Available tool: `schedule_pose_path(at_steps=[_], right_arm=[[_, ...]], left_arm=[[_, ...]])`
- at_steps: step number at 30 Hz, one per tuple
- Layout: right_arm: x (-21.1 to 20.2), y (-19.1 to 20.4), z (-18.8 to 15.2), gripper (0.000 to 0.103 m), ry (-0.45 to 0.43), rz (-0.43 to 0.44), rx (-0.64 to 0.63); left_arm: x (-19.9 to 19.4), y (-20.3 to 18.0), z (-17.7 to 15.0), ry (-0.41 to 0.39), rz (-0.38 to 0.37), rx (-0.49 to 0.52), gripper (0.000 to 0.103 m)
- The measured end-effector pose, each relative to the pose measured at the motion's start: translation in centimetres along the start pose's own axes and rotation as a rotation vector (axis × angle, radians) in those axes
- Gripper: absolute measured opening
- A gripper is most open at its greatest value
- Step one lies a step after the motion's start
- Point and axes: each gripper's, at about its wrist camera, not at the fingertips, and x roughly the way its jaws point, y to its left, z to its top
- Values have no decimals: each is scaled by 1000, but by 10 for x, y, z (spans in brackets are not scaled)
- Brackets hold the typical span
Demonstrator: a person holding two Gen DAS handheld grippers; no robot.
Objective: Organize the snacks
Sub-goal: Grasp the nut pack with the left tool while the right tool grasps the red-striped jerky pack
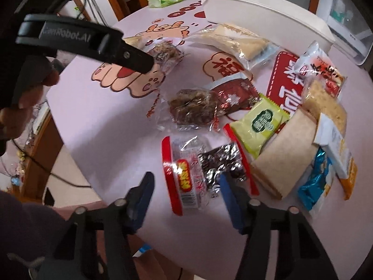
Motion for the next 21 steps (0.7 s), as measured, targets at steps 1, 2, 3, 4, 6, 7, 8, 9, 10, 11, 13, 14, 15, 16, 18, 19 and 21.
schedule_pose_path(at_steps=[1,2,3,4,6,7,8,9,10,11,13,14,15,16,18,19,21], right_arm=[[1,-1,-1,49,4,8,2],[0,-2,-4,48,2,18,4],[-1,-3,-6,48,-1,21,7],[-2,-5,-7,48,-1,21,13],[-3,-9,-11,48,0,19,33],[-4,-12,-12,48,-7,19,52],[-5,-16,-13,48,-13,21,72],[-7,-19,-14,48,-16,30,86],[-9,-23,-15,48,-20,40,102],[-10,-26,-15,48,-26,35,118],[-12,-28,-13,48,-38,15,133],[-14,-29,-12,48,-44,7,139],[-14,-30,-11,48,-47,2,141],[-14,-32,-11,48,-50,-11,142],[-12,-32,-8,48,-52,-33,138],[-11,-32,-7,48,-50,-36,134],[-7,-31,-5,48,-48,-38,113]], left_arm=[[1,-4,-2,2,-7,31,102],[2,-8,-3,1,-11,59,102],[3,-15,-5,-3,-13,102,102],[4,-21,-6,-9,-14,134,102],[5,-35,-7,-22,-19,217,102],[6,-42,-8,-26,-26,255,102],[8,-50,-8,-28,-35,301,102],[10,-57,-7,-27,-42,335,102],[13,-64,-7,-24,-50,375,102],[16,-70,-6,-21,-54,412,102],[24,-79,-5,-3,-62,469,97],[30,-84,-4,17,-68,499,90],[34,-87,-3,32,-72,518,86],[38,-90,-3,46,-79,530,85],[43,-93,-2,63,-87,538,85],[46,-94,0,75,-92,538,85],[53,-95,3,100,-107,536,85]])
